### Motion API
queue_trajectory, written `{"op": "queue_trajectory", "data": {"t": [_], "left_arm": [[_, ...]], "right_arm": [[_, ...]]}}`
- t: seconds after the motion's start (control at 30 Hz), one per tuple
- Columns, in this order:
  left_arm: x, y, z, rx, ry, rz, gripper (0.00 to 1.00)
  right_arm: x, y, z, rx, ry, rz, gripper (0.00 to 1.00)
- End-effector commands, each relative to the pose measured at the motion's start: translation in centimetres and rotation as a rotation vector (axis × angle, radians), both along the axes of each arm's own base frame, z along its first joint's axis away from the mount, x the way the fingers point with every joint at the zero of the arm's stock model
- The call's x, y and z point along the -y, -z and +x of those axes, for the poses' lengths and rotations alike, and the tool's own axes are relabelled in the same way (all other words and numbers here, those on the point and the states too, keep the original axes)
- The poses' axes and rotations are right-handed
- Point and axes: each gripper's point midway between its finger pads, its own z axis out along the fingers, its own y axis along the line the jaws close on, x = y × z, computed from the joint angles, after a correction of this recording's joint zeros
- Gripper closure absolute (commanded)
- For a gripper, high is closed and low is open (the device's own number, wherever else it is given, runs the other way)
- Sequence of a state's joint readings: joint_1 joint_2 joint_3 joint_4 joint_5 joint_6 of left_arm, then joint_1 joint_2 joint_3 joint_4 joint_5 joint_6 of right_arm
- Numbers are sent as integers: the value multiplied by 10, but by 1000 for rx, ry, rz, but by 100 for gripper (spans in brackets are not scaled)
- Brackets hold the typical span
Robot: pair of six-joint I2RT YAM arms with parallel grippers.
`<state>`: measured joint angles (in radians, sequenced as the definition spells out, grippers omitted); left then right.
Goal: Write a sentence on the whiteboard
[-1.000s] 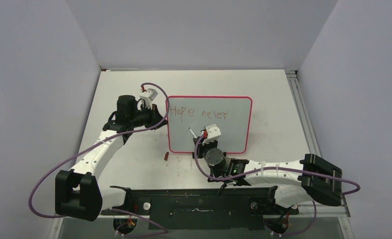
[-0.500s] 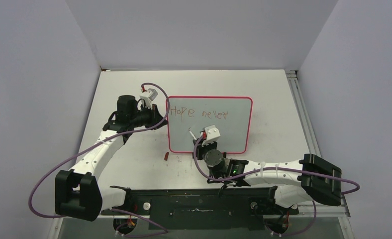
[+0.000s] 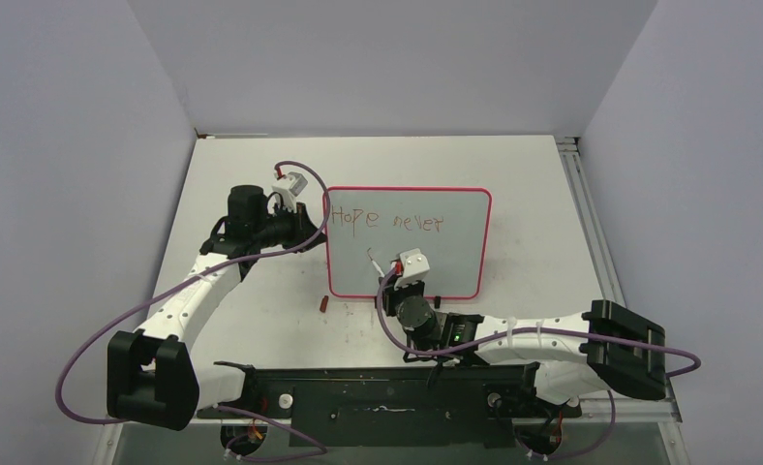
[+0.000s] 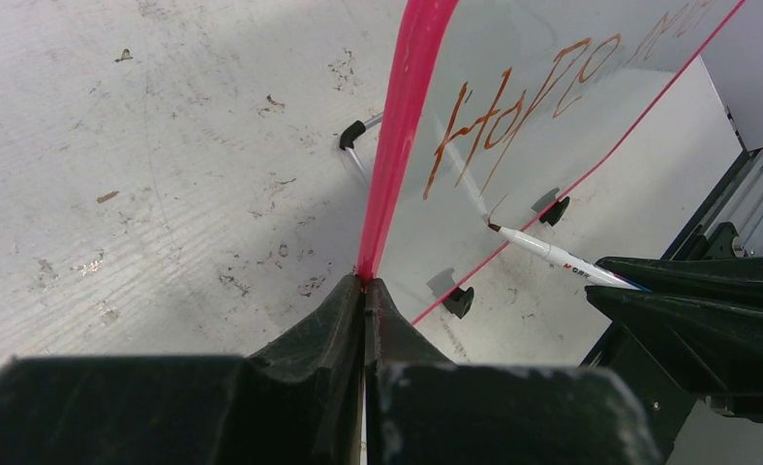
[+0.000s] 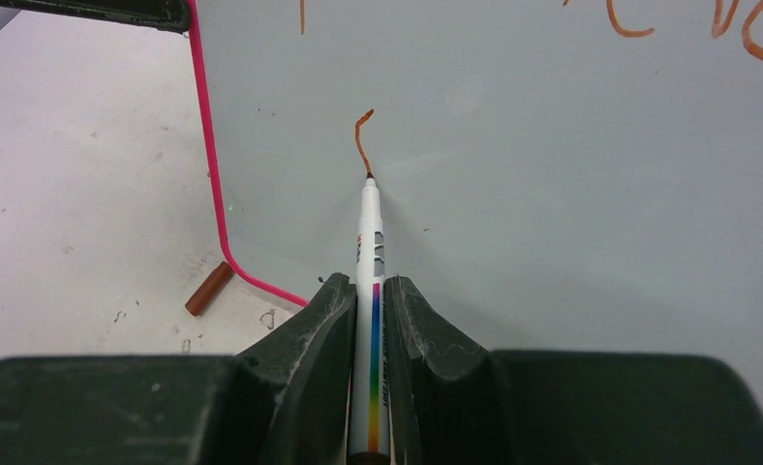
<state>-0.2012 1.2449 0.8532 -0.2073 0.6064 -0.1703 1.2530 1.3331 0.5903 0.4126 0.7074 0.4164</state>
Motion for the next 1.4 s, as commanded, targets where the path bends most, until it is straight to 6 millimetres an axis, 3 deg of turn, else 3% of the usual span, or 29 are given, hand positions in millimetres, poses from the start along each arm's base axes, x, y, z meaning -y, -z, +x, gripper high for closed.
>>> {"op": "queue_trajectory", "data": {"t": [0.0,0.6,0.83,1.07,1.17,1.37], "left_arm": [[8,-12,-3,34,44,-16,100],[8,-13,-2,37,45,-17,100],[7,-15,-2,34,33,-22,100],[6,-20,-3,39,32,-42,68],[10,-22,-4,42,50,-69,59],[13,-19,-4,22,62,-78,59]], "right_arm": [[9,0,2,5,35,-3,95],[-15,-11,1,40,-37,16,95],[-21,-38,-14,71,-88,41,95],[-4,-59,-20,70,-83,86,95],[4,-62,-16,69,-73,92,95],[13,-57,0,60,-55,111,95]]}}
